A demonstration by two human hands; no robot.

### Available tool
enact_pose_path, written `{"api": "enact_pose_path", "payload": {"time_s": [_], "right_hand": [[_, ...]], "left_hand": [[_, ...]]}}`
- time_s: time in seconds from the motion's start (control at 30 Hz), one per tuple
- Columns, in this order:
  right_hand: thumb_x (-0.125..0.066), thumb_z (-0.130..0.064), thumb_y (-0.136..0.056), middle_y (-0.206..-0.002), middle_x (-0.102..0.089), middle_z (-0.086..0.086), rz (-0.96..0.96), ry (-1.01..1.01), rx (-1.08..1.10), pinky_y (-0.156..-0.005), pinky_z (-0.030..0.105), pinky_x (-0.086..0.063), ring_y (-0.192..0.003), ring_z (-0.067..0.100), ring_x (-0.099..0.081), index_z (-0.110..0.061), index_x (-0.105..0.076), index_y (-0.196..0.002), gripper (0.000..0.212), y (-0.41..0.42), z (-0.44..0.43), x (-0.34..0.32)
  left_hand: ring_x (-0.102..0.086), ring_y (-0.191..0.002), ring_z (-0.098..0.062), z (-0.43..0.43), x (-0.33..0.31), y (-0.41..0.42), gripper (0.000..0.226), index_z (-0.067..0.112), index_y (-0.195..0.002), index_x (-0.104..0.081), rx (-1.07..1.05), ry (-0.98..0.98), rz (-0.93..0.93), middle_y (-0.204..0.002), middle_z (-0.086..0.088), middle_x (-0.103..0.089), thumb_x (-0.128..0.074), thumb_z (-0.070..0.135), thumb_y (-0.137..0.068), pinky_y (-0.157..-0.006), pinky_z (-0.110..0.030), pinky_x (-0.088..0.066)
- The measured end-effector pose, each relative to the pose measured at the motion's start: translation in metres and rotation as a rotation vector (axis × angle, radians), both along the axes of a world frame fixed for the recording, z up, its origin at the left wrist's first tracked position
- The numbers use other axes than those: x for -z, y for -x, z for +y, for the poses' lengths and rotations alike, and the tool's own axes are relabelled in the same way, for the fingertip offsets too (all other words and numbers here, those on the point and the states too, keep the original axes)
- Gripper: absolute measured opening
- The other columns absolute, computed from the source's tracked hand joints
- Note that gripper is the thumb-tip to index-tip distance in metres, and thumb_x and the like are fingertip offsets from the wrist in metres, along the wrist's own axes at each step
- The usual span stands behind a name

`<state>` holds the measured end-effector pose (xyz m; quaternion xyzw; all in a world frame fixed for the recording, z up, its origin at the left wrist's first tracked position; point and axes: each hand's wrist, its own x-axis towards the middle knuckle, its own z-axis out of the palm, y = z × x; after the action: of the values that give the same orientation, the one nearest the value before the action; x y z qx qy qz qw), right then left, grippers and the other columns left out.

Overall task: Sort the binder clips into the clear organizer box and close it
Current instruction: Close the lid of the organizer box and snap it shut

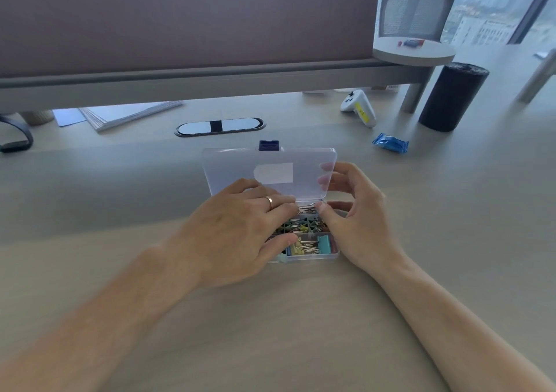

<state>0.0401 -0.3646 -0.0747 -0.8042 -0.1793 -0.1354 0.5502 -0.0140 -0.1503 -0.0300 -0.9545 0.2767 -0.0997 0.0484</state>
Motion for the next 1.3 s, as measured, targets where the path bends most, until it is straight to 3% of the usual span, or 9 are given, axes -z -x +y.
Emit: {"api": "enact_pose_path", "payload": {"time_s": [0.37,0.57,0.77,0.93,1.3], "right_hand": [[-0.074,-0.004,-0.090,-0.113,-0.068,-0.015,0.009,0.002,-0.001,-0.074,0.011,-0.056,-0.109,0.001,-0.066,-0.030,-0.060,-0.128,0.048,0.003,0.000,-0.001],[-0.075,-0.008,-0.091,-0.114,-0.067,-0.017,0.011,-0.008,-0.007,-0.075,0.012,-0.057,-0.110,0.002,-0.066,-0.031,-0.060,-0.129,0.047,0.004,0.000,-0.002],[-0.073,-0.006,-0.092,-0.116,-0.067,-0.017,0.043,-0.016,-0.018,-0.073,0.011,-0.056,-0.107,-0.001,-0.066,-0.030,-0.058,-0.132,0.049,0.005,-0.001,-0.002],[-0.072,-0.003,-0.091,-0.115,-0.068,-0.014,0.036,-0.007,-0.014,-0.078,0.018,-0.059,-0.106,0.003,-0.067,-0.029,-0.059,-0.132,0.050,0.006,-0.001,-0.003],[-0.072,-0.004,-0.090,-0.113,-0.068,-0.015,0.040,0.006,0.020,-0.080,0.017,-0.059,-0.104,0.004,-0.068,-0.030,-0.060,-0.131,0.050,0.006,0.000,-0.004]], "left_hand": [[-0.064,-0.119,-0.020,0.001,-0.007,-0.002,0.052,0.019,-0.126,-0.062,0.067,-0.133,-0.060,-0.131,0.002,-0.067,-0.027,0.051,-0.105,-0.108,-0.037,-0.042],[-0.063,-0.119,-0.018,0.001,-0.010,-0.004,0.050,0.022,-0.126,-0.060,0.084,-0.125,-0.059,-0.133,0.004,-0.066,-0.025,0.051,-0.105,-0.108,-0.036,-0.040],[-0.065,-0.113,-0.023,0.002,-0.008,-0.004,0.048,0.017,-0.124,-0.062,0.054,-0.036,-0.070,-0.132,0.000,-0.066,-0.028,0.044,-0.104,-0.096,-0.040,-0.051],[-0.055,-0.125,-0.015,-0.006,-0.002,-0.004,0.049,0.025,-0.134,-0.060,0.078,0.071,-0.029,-0.140,0.008,-0.061,-0.025,0.047,-0.106,-0.105,-0.035,-0.042],[-0.050,-0.130,-0.009,-0.002,0.000,-0.004,0.053,0.029,-0.137,-0.058,0.051,0.129,0.020,-0.140,0.017,-0.059,-0.021,0.051,-0.106,-0.110,-0.033,-0.037]]}}
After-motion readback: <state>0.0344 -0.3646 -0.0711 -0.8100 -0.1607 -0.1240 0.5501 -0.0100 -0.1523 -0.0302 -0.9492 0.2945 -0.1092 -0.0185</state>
